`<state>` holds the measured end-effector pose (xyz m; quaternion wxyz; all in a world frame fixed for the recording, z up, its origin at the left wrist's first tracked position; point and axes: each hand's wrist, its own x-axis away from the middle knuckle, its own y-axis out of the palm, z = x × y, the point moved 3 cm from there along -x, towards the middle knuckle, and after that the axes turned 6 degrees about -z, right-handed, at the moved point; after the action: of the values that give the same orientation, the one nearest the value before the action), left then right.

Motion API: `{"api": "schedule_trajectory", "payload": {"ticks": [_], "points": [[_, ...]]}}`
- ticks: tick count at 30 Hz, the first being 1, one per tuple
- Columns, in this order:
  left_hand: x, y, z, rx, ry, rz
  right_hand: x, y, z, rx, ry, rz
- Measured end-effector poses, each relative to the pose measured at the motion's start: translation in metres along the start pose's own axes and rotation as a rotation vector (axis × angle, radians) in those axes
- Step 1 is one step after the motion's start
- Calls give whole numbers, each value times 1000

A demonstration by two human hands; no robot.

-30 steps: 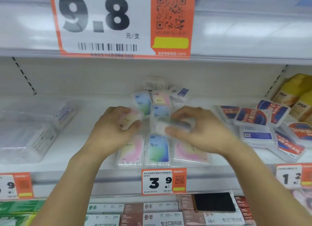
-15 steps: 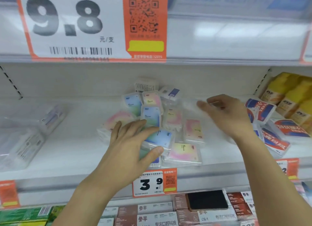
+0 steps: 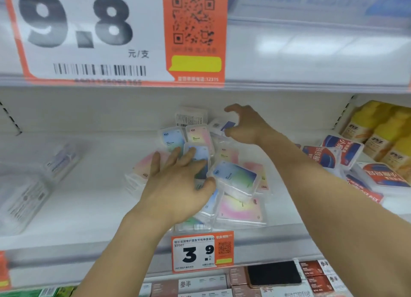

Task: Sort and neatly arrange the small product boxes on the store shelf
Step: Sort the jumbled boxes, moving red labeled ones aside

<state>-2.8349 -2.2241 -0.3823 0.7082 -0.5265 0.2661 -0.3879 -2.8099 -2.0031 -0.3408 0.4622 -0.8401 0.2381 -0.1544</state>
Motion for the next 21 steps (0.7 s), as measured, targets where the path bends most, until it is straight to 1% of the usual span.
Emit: {"api": "schedule_trajectory", "payload": {"ticks": [1,2,3,5,7,8,9,10,12,14,16,18,19,21], "points": [[-1,0,0,-7,-8,-17,-19,6,1,60,13,-118],[0,0,1,-1,-11,-15,-31,13,3,115,19,-203],[1,0,1,4,-13,-10,-39,18,4,141,19,-243],[2,-2,0,7,-7,-2,-47,22,10,110,10,-205],[2,-3,-2,8,1,-4,-43,16,13,59,3,-121],[1,-3,-3,11,3,-11,-39,9,16,-35,11,-56],[1,-4,-4,14,4,-15,-32,2,20,-200,25,3],[1,-4,-5,18,4,-15,-24,-5,22,-405,42,26],[2,-5,-6,35,7,-5,-4,-16,24,-742,57,-44],[3,-7,-6,45,4,0,16,-22,24,-899,40,-132],[4,-8,-4,41,-7,0,33,-25,23,-867,16,-186],[3,-9,1,89,-10,61,46,-25,21,-763,-12,-198],[4,-11,5,183,-13,119,50,-25,20,-718,-22,-186],[2,-17,12,481,-18,229,58,-22,14,-665,-70,-167]]}}
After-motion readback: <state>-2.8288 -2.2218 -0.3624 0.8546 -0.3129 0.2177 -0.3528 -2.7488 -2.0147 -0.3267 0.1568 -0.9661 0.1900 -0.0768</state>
